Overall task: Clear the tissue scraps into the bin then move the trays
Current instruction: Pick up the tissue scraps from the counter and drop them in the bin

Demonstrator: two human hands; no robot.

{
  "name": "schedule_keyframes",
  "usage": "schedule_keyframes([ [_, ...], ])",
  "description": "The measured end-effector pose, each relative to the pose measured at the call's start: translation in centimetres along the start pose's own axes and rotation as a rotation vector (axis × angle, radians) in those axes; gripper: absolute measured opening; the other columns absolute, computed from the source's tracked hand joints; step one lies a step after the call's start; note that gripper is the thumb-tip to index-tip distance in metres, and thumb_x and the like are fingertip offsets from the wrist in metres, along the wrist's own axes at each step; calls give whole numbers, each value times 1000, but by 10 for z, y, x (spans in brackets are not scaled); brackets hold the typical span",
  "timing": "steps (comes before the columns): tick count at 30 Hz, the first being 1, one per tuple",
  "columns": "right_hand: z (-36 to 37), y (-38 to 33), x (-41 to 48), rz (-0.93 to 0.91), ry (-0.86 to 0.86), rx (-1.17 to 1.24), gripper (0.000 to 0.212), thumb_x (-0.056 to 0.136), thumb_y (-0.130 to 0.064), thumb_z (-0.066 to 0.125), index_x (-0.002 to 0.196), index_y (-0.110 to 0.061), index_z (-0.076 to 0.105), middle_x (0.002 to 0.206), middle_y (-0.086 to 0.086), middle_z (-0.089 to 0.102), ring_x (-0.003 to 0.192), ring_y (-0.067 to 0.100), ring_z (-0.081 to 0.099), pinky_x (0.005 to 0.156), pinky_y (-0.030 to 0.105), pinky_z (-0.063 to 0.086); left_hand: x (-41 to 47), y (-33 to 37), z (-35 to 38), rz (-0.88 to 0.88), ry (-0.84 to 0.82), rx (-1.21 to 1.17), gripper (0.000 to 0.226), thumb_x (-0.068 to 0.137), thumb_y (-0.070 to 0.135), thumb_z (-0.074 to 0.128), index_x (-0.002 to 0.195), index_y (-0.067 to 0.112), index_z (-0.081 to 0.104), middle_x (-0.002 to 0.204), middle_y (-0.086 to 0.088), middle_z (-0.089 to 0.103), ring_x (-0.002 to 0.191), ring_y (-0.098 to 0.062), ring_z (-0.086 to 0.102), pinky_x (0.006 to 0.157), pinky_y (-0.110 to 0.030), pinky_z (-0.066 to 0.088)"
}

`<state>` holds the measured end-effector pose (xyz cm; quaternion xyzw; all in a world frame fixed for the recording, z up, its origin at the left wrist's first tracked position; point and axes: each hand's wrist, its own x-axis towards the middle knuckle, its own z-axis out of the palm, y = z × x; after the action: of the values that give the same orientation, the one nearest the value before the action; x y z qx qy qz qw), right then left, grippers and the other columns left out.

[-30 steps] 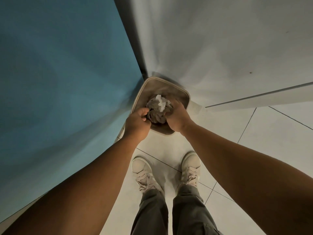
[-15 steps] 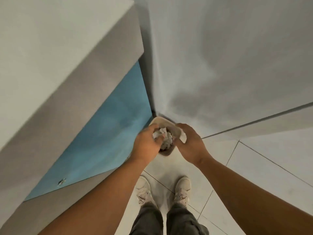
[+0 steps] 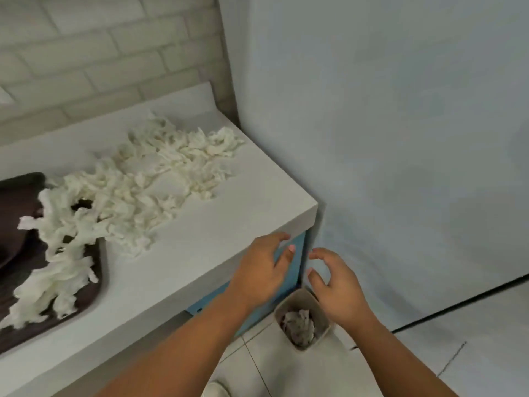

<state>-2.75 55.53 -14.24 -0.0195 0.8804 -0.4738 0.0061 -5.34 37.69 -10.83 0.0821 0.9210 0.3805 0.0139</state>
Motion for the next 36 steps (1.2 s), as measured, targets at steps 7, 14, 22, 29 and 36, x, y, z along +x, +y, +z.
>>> schedule_keyframes([
  [7, 33, -85, 25, -183, -145, -2, 26, 93, -17, 60, 116, -26, 60, 119, -14, 58, 111, 2, 52, 99, 20, 39, -27, -15, -92, -77, 176, 9, 38, 101, 44, 45, 133, 26, 56, 133, 10, 58, 111, -13, 56, 92, -18, 36],
  [14, 113, -160, 39, -323, -308, -58, 27, 93, -25, 59, 120, -27, 60, 122, -15, 58, 116, 2, 50, 97, 14, 34, -67, -83, -173, -173, 295, 43, 33, 99, 37, 54, 130, 26, 58, 132, 9, 58, 125, -9, 48, 100, -21, 36],
  [22, 233, -233, 40, -412, -490, -142, 32, 93, -32, 60, 124, -25, 60, 124, -8, 61, 117, 10, 53, 101, 25, 40, -115, -184, -268, -287, 331, 234, 35, 91, 25, 63, 126, 25, 60, 125, 10, 60, 119, -11, 50, 93, -19, 35],
  [29, 304, -278, 54, -408, -512, -230, 46, 87, -41, 67, 129, -25, 59, 114, -6, 64, 106, 13, 54, 94, 31, 45, -137, -251, -301, -312, 154, 399, 50, 77, 43, 76, 123, 28, 62, 126, 12, 56, 113, -16, 46, 99, -37, 43],
  [36, 328, -295, 67, -343, -460, -179, 17, 91, -13, 62, 101, -15, 75, 98, -2, 71, 87, 11, 62, 82, 23, 49, -129, -269, -319, -213, 212, 311, 16, 88, 34, 71, 101, 25, 73, 102, 11, 65, 98, -12, 53, 85, -29, 45],
])
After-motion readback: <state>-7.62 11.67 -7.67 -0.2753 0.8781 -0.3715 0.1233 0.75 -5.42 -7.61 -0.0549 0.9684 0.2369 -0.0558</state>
